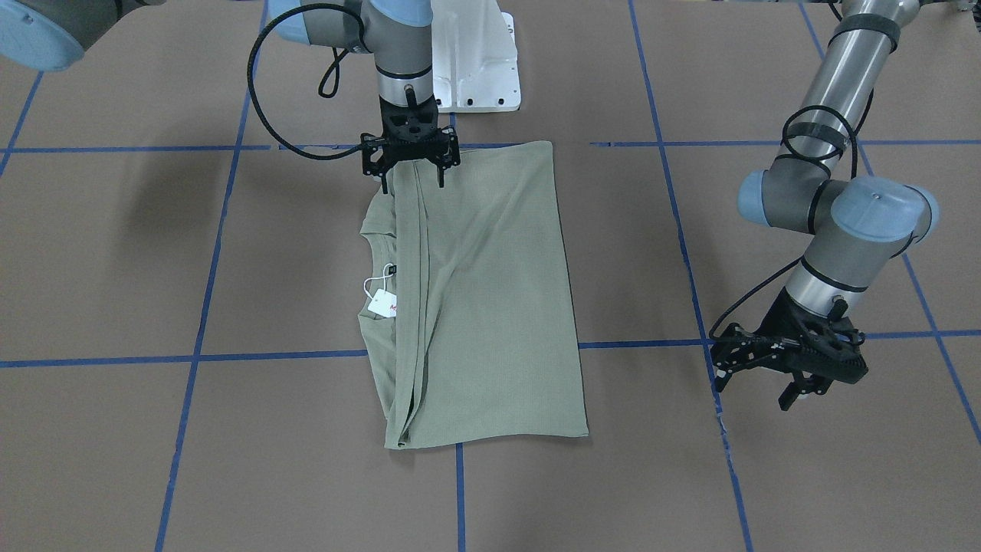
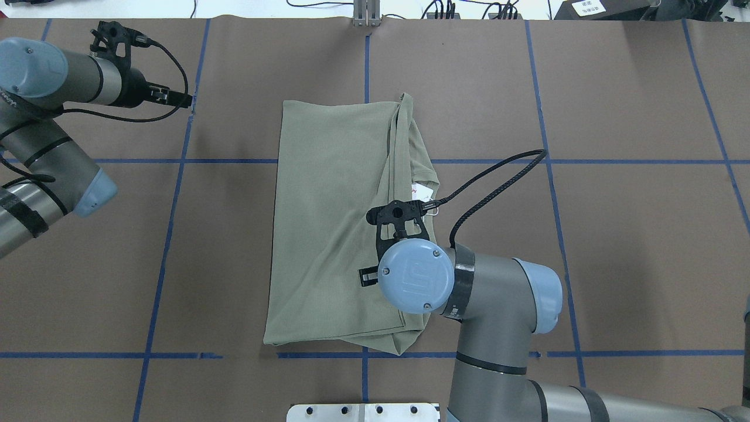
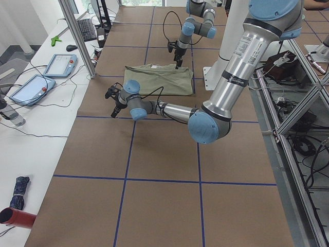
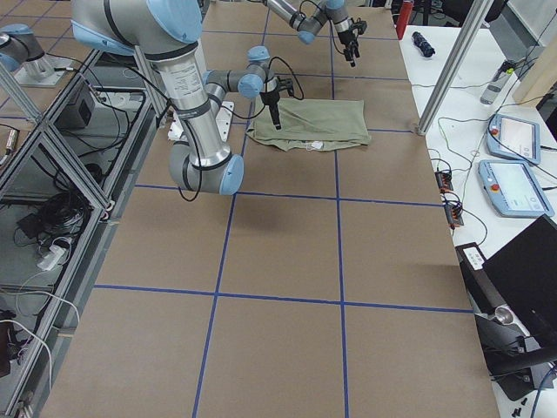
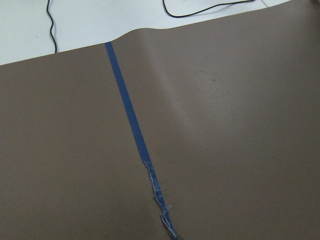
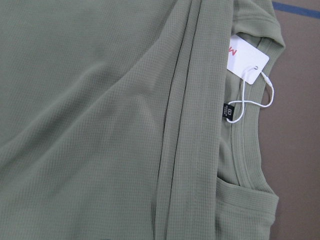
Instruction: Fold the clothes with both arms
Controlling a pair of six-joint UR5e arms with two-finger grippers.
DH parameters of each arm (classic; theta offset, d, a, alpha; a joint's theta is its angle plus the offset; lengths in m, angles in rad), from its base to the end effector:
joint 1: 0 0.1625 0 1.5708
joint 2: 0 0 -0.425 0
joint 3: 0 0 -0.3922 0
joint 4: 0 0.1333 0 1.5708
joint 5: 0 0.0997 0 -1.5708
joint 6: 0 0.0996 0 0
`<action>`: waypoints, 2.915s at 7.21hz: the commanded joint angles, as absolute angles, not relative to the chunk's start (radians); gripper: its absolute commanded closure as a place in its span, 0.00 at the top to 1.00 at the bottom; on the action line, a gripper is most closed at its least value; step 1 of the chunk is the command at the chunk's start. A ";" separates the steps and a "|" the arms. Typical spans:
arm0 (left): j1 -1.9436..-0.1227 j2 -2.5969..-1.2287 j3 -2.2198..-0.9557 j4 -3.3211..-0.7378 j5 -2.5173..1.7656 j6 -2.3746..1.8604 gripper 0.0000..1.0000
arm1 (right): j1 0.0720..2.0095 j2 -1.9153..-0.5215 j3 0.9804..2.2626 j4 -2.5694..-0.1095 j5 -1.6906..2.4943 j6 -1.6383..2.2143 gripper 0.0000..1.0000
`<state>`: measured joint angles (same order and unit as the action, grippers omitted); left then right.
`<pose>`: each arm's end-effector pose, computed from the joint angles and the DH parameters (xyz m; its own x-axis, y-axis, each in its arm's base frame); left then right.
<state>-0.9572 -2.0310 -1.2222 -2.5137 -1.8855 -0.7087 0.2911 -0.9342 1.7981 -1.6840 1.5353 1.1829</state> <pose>0.3251 -0.6396 0.4597 0.6576 0.3201 -0.6820 0.1893 0.8060 0.5608 -0.5816 -0.3171 0.2108 0.7657 -0.1652 0.6216 -0.0220 0.9591 0.2820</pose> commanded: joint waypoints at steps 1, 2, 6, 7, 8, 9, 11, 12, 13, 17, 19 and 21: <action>-0.956 -2.031 -1.224 -2.514 -1.887 -0.709 1.00 | 0.295 -0.891 1.706 -1.684 1.540 1.172 0.83; -0.951 -2.031 -1.224 -2.514 -1.885 -0.713 1.00 | 0.293 -0.893 1.701 -1.686 1.536 1.172 0.78; -0.943 -2.031 -1.221 -2.513 -1.887 -0.712 1.00 | 0.293 -0.893 1.667 -1.687 1.525 1.164 0.70; -0.943 -2.031 -1.221 -2.513 -1.887 -0.712 1.00 | 0.293 -0.893 1.666 -1.687 1.525 1.164 0.69; -0.943 -2.031 -1.221 -2.513 -1.887 -0.712 1.00 | 0.293 -0.893 1.666 -1.689 1.519 1.163 0.65; -0.943 -2.031 -1.221 -2.513 -1.887 -0.712 1.00 | 0.293 -0.893 1.666 -1.706 1.510 1.158 0.61; -0.943 -2.031 -1.221 -2.514 -1.885 -0.712 1.00 | 0.293 -0.893 1.670 -1.716 1.502 1.120 0.60; -0.943 -2.031 -1.221 -2.514 -1.885 -0.712 1.00 | 0.295 -0.893 1.674 -1.730 1.497 1.111 0.59; -0.942 -2.031 -1.221 -2.514 -1.885 -0.712 1.00 | 0.301 -0.893 1.683 -1.750 1.497 1.101 0.57; -0.942 -2.031 -1.223 -2.514 -1.887 -0.713 1.00 | 0.311 -1.011 1.792 -1.804 1.470 1.094 0.00; -0.942 -2.031 -1.223 -2.514 -1.887 -0.713 1.00 | 0.318 -1.076 1.867 -1.805 1.459 1.092 0.00; -0.940 -2.031 -1.223 -2.514 -1.887 -0.713 1.00 | 0.318 -1.080 1.891 -1.802 1.462 1.091 0.35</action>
